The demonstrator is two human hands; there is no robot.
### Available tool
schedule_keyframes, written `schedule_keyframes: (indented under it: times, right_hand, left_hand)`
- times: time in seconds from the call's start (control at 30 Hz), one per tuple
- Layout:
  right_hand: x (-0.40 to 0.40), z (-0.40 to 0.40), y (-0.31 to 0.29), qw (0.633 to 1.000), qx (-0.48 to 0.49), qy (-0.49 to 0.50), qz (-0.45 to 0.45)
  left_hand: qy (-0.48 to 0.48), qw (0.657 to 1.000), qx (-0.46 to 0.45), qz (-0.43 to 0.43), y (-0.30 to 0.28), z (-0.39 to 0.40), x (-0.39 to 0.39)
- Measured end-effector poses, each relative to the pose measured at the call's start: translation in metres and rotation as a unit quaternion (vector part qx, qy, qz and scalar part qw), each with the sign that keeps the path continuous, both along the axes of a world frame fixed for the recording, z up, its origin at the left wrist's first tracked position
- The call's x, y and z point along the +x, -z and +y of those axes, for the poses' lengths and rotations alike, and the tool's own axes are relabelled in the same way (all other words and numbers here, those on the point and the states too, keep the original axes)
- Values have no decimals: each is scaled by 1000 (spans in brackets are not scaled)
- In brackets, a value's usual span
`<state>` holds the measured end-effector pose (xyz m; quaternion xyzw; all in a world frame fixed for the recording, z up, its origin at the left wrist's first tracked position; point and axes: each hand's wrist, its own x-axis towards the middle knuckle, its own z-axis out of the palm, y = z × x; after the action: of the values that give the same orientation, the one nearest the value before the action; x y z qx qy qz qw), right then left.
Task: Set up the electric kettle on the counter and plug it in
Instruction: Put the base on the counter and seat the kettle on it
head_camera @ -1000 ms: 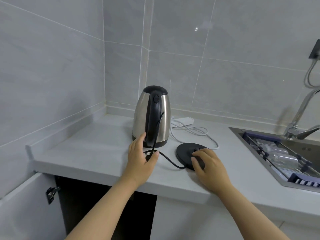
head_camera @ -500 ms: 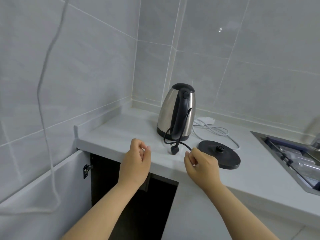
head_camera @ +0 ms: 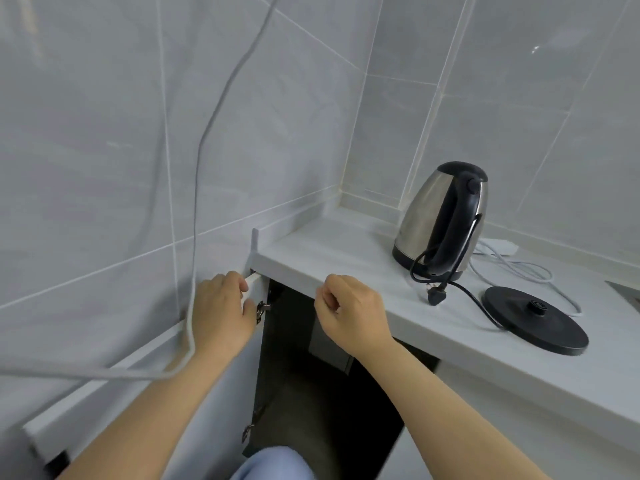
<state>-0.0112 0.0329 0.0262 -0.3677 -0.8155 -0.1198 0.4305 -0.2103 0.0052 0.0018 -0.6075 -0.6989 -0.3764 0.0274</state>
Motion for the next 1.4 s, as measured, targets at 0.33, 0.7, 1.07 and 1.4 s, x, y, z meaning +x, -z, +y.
schedule_keyframes:
  times: [0.33,0.7,1.07,1.4]
  right_hand:
    - [-84,-5,23,979,-173,-48,-95]
    - [-104,-28,33,918,-350,-70,-174]
    - [-88,-62,42,907,-404,-78,-90]
    - [-58,-82,48,860,-506,-39,50]
  left_hand:
    - [-58,990,-104,76,23,-11,-42]
    - [-28,986,-157,50,22,-18,-67]
    - [69,974,-207,61,6,-27,-51]
    - [152,951,-256,82,-14,-28,-14]
